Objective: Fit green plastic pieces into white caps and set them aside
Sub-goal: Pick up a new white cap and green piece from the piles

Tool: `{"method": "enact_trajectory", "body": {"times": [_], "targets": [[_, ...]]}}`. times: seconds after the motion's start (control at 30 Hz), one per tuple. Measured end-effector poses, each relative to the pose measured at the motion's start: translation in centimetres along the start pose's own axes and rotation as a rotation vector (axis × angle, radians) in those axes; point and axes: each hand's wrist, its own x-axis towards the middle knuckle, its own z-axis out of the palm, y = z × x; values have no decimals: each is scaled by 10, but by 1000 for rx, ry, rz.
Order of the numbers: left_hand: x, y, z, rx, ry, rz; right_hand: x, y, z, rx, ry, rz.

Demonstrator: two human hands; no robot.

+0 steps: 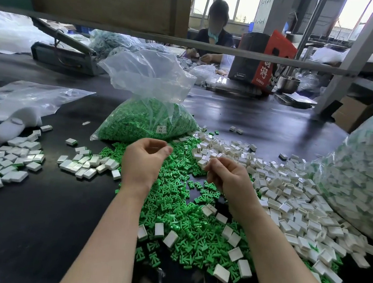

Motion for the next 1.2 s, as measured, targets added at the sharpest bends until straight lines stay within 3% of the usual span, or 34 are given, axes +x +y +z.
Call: {"method": "enact_trajectory", "body": {"times": [0.17,0.33,0.5,0.63,0.77,0.87,0.97,1.2], "targets": [[8,-10,-31,445,366,-47,4,3,1,-438,218,-108],[9,-14,-41,688,446,-165,6,6,-6,-781,357,-120],[9,-17,-42,811,424,-158,3,9,-7,-1096,364,-87],[8,-16,-41,904,393,-145,1,10,-9,-1295,468,-88],[7,-11,-33,899,361,-69,1,13,-12,-1472,442,45],[6,-8,-24,757,293,47,2,12,-13,-1503,344,166],[0,-6,-10,585,172,115,4,12,-11,-1513,354,146],[-11,0,16,513,-21,173,4,11,-8,-1452,390,97]]}}
